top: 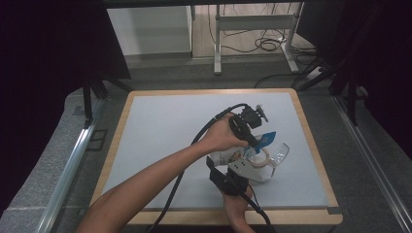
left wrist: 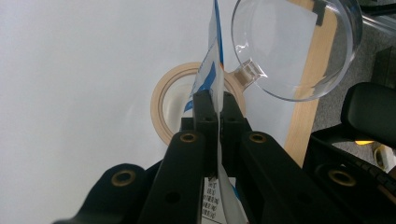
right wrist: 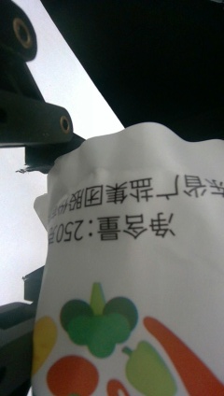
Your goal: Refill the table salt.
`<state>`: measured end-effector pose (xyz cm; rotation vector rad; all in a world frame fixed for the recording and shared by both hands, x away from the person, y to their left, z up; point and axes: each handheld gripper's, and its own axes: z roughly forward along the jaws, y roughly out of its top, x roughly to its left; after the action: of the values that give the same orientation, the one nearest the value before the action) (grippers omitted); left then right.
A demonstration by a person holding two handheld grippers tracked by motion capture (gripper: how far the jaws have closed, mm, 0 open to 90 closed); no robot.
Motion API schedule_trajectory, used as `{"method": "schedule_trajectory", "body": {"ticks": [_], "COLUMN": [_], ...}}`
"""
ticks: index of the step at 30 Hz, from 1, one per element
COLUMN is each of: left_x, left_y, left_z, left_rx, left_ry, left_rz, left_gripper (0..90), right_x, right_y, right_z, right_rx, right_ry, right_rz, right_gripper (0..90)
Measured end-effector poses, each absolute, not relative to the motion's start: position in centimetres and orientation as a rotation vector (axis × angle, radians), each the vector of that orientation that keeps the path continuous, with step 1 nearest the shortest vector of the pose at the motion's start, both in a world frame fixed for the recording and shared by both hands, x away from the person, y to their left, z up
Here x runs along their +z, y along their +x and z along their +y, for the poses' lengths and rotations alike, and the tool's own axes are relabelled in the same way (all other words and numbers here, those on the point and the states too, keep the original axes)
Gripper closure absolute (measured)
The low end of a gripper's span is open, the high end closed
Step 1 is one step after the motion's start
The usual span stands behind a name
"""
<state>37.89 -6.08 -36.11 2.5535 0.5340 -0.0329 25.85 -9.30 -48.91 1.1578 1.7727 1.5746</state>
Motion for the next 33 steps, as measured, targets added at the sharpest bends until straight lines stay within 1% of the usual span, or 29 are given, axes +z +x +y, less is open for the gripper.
{"method": "schedule_trajectory", "body": {"ticks": [33], "left_x": [-35.64], "left_y": [37.73], "left_z": [-6.63], "left_rx": [-0.033], "left_ry": [2.556], "left_rz": [0.523], "left_gripper": [89.9], "right_x": [-48.60], "right_y": [25.75], "right_z": [-9.65], "right_rx": [1.585], "right_ry": [1.161], "right_rz": [1.745], "right_gripper": [50.9]}}
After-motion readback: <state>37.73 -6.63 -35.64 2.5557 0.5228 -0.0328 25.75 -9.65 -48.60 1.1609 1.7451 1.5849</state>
